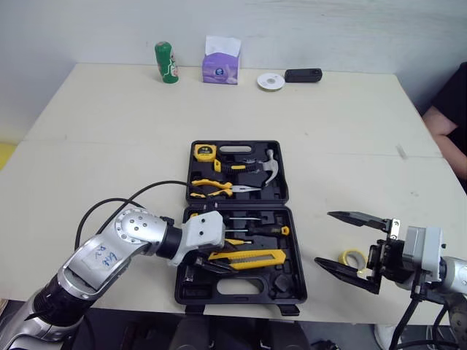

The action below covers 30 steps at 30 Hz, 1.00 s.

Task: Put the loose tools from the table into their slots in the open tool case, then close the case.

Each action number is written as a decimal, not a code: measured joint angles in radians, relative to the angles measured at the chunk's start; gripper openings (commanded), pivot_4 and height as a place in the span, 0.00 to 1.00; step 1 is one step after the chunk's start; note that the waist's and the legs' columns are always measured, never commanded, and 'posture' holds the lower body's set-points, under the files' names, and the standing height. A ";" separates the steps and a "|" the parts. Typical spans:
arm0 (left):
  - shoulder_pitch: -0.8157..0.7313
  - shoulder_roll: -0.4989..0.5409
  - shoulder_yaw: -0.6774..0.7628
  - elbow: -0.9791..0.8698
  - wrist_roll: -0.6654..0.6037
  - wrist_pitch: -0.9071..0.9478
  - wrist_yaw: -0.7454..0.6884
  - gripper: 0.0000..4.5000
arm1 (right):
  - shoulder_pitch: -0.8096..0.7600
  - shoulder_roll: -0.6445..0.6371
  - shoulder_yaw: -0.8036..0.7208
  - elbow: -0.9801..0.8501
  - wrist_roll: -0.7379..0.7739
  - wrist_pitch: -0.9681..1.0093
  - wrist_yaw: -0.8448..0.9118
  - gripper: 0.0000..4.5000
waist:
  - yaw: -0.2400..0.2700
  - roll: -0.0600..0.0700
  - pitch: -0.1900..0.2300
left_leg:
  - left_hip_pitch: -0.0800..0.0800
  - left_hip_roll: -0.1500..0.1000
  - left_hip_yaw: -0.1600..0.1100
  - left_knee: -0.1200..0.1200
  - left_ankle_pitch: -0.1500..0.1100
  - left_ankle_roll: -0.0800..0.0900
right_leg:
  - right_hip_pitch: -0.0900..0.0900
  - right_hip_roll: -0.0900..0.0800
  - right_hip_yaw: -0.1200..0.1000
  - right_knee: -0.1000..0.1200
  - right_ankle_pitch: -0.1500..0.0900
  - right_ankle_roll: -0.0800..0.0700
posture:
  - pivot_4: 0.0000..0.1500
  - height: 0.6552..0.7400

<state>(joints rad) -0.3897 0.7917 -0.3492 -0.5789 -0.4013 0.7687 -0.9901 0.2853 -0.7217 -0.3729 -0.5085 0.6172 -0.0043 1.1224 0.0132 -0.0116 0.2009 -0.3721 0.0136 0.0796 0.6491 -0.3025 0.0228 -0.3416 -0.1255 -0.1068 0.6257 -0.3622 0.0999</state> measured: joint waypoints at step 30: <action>-0.009 0.025 -0.061 0.008 0.119 -0.036 -0.002 0.40 | 0.054 -0.001 -0.020 -0.042 -0.002 0.010 -0.023 1.00 | 0.011 0.000 0.000 | 0.000 0.000 0.000 0.000 0.000 0.000 | 0.000 0.000 0.000 -0.001 0.000 0.000 | 1.00 1.00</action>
<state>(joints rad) -0.3989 0.8163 -0.4101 -0.5705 -0.2820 0.7327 -0.9925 0.3393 -0.7229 -0.3926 -0.5504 0.6152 0.0053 1.0995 0.0244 -0.0115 0.2008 -0.3719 0.0137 0.0796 0.6492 -0.3025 0.0229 -0.3412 -0.1256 -0.1068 0.6252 -0.3623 0.0999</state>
